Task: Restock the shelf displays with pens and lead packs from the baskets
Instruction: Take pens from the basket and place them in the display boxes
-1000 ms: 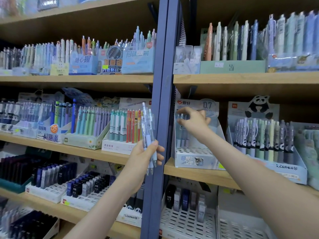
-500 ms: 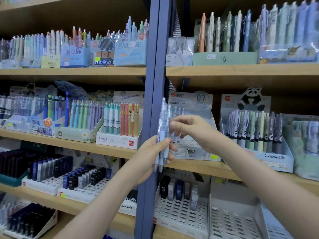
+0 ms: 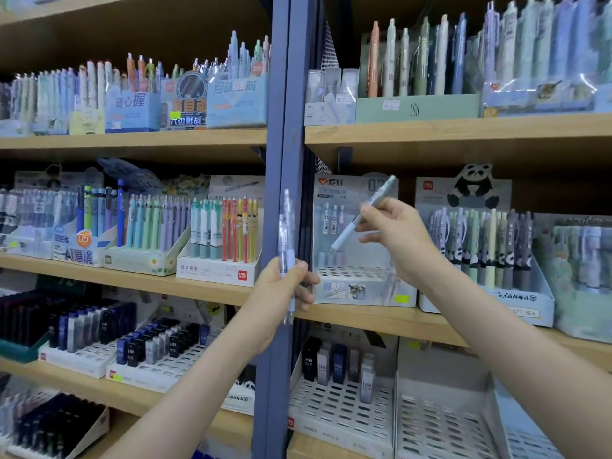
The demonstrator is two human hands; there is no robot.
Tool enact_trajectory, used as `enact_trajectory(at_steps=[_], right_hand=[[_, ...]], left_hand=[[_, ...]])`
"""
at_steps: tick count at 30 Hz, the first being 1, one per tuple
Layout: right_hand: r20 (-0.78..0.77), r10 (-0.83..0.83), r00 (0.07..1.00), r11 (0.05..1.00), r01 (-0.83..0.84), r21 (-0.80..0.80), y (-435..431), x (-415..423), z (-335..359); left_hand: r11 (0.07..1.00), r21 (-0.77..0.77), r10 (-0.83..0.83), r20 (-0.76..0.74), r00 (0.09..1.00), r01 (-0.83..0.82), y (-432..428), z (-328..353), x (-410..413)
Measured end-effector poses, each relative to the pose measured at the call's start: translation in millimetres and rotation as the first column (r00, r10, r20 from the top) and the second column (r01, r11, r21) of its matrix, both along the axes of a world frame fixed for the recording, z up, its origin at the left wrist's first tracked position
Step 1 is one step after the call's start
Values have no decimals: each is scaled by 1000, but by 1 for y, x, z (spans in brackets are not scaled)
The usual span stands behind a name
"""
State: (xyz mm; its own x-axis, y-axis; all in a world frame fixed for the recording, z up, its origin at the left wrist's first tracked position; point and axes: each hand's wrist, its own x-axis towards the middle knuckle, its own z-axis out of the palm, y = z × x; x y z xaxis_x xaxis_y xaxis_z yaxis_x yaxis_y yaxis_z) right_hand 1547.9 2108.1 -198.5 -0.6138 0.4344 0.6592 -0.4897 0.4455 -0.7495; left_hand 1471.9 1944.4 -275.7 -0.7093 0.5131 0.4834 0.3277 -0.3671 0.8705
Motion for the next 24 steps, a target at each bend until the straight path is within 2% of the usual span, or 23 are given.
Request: enact_trajectory(at_steps=[3, 8, 19, 24], right_hand=[[35, -98, 995, 991, 94, 100, 4, -12, -1], [120, -172, 978, 968, 146, 205, -2, -34, -2], [197, -274, 941, 920, 197, 339, -1, -48, 0], [260, -282, 924, 901, 162, 403, -5, -58, -7]], left_hand=[[998, -19, 55, -26, 998, -56, -3, -2, -8], [1000, -22, -13, -62, 998, 12, -6, -6, -11], [991, 63, -116, 22, 993, 114, -12, -11, -12], [991, 80, -114, 23, 993, 112, -15, -12, -12]])
